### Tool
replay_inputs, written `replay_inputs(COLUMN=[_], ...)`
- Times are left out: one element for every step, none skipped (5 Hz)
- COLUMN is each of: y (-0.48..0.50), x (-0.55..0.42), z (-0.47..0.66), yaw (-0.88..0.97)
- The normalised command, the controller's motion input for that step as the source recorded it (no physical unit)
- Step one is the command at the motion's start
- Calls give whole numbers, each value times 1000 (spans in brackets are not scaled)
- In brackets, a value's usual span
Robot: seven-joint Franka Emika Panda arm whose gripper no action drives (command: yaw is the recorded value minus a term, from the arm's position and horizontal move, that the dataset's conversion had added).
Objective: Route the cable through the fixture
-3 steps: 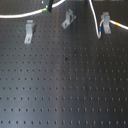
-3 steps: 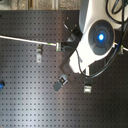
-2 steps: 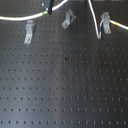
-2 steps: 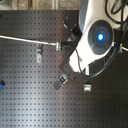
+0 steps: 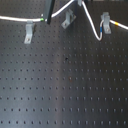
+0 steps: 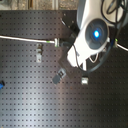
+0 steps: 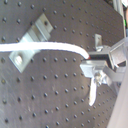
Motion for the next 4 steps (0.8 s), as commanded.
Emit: replay_inputs(y=[-167, -58, 35, -44], x=[-522, -487, -452, -132], z=[97, 23, 62, 115], yaw=[100, 263, 314, 31])
